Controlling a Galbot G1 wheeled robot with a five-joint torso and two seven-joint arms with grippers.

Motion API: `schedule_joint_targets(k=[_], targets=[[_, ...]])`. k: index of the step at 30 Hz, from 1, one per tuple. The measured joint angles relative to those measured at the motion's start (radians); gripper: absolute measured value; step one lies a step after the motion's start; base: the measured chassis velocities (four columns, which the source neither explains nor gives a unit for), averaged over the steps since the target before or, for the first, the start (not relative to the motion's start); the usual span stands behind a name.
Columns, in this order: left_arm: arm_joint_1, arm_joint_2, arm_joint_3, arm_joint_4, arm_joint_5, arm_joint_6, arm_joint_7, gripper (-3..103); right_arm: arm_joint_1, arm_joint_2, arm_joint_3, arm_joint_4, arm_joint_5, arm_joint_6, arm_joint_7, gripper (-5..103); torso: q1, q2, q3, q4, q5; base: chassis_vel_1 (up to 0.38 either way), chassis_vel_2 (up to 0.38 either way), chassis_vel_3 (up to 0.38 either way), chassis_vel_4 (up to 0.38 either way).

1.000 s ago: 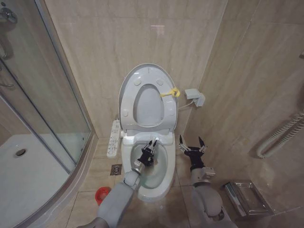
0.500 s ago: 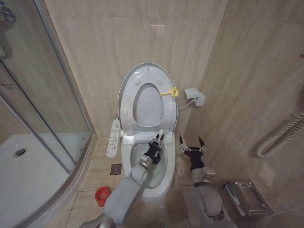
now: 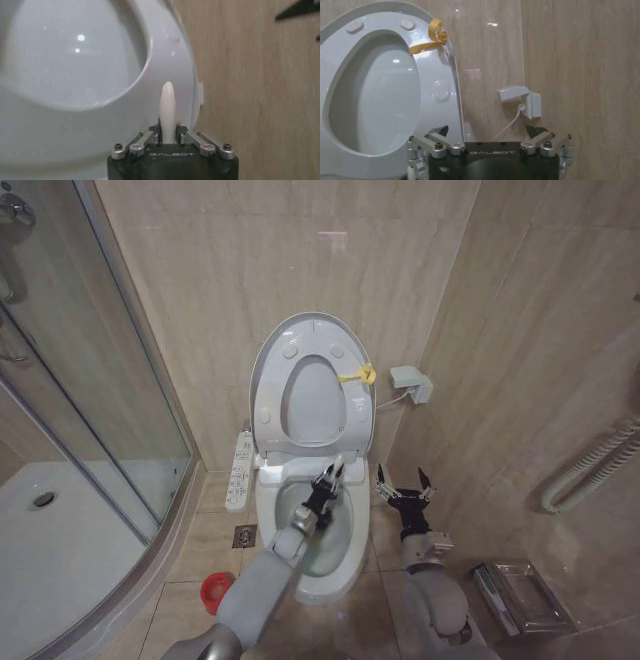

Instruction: Open the toilet lid, clean the toilet bowl with a toilet brush, close the toilet lid, and flush.

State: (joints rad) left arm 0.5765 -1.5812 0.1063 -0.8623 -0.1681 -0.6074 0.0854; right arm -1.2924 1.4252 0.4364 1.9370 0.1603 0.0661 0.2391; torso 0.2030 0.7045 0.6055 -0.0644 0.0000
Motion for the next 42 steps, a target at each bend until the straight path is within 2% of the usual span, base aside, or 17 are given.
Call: schedule_joint_targets(k=[7, 20, 28, 35, 42], targets=[[-0.005, -0.007, 0.016, 0.055, 0.001, 0.008, 0.018, 19, 0.000, 0.000, 0.000, 0.000, 0.000, 0.000, 0.000, 100, 0.000, 0.000, 0.000, 0.0005, 0.0000, 0.000, 0.000, 0.000, 0.000], [-0.009, 0.008, 0.007, 0.003, 0.000, 0.012, 0.018, 19, 0.000, 0.000, 0.000, 0.000, 0.000, 0.000, 0.000, 100, 0.000, 0.000, 0.000, 0.0002, 0.0000, 0.000, 0.000, 0.000, 0.000], [-0.006, 0.001, 0.017, 0.060, 0.001, -0.001, 0.030, 19, 0.000, 0.000, 0.000, 0.000, 0.000, 0.000, 0.000, 100, 0.000, 0.000, 0.000, 0.0001, -0.0001, 0.000, 0.000, 0.000, 0.000], [0.002, 0.044, 0.014, 0.029, 0.005, -0.001, 0.030, 19, 0.000, 0.000, 0.000, 0.000, 0.000, 0.000, 0.000, 100, 0.000, 0.000, 0.000, 0.0007, 0.0000, 0.000, 0.000, 0.000, 0.000], [-0.006, 0.033, 0.003, 0.005, -0.008, -0.010, 0.028, 19, 0.000, 0.000, 0.000, 0.000, 0.000, 0.000, 0.000, 100, 0.000, 0.000, 0.000, 0.0002, 0.0000, 0.000, 0.000, 0.000, 0.000]])
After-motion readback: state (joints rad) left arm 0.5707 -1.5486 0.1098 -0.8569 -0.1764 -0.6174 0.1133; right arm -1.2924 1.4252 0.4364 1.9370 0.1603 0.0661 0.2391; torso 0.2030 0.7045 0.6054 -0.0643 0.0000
